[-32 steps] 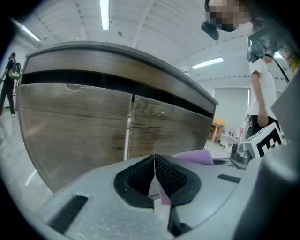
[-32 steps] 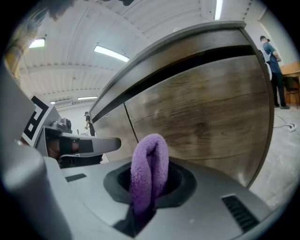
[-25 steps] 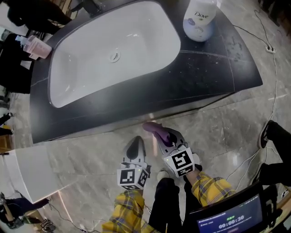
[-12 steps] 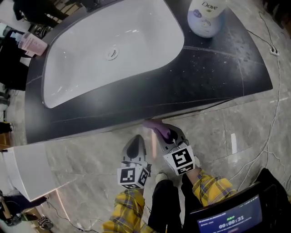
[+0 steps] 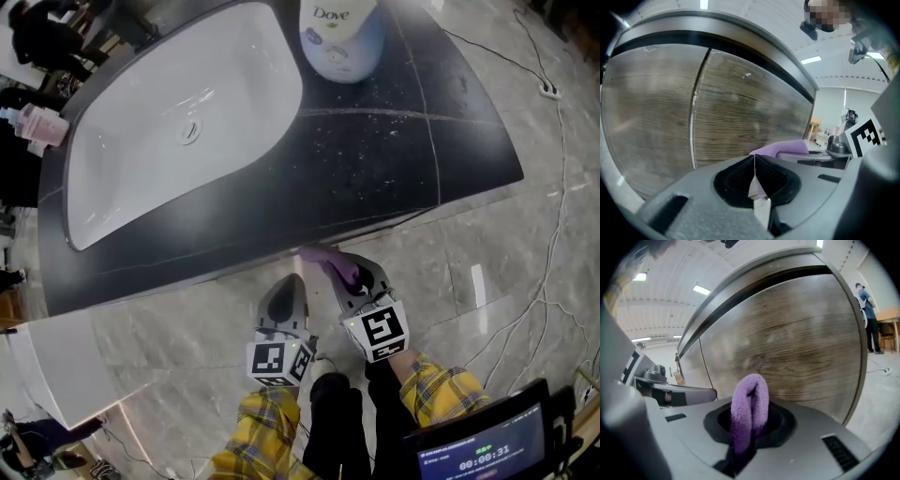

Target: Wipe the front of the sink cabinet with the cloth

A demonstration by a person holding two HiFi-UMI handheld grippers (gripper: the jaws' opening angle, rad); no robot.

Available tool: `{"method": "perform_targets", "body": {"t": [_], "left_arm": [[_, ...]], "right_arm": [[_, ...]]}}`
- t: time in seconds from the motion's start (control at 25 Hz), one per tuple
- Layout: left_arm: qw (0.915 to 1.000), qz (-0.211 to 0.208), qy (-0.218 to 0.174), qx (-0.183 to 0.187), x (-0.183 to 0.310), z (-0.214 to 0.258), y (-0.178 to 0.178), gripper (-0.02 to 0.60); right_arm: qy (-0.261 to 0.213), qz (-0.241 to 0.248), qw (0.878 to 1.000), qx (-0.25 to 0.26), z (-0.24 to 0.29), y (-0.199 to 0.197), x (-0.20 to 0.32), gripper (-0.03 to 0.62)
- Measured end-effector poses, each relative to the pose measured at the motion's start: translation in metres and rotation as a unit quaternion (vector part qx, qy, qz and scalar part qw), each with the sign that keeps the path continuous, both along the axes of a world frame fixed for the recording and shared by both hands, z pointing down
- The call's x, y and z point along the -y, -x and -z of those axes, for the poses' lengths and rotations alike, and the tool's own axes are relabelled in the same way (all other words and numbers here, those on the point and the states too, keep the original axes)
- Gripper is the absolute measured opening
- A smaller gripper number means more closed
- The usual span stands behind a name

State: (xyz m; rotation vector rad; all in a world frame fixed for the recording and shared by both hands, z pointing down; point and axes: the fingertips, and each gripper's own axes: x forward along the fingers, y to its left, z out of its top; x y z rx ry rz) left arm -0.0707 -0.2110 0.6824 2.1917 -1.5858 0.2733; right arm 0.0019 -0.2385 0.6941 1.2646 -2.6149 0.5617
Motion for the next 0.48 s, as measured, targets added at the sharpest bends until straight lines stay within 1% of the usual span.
{"method": "perform_targets", "body": {"t": [0.24,0.48], "left_arm": [[0.9994,-0.033,-0.001,-0.012,0.015,-0.002,-0.055,0.008],[0.9983,-0.057,-0.001,-0.013,0.030,-0.008,-0.088,0.008]], "right_arm": [[0.000,-0.037,0.999,-0.003,-0.002,-0.054,0.012,0.044],[0.002,-0.065,0.998,-0.008,-0.007,-0.093,0.023,0.044]]}}
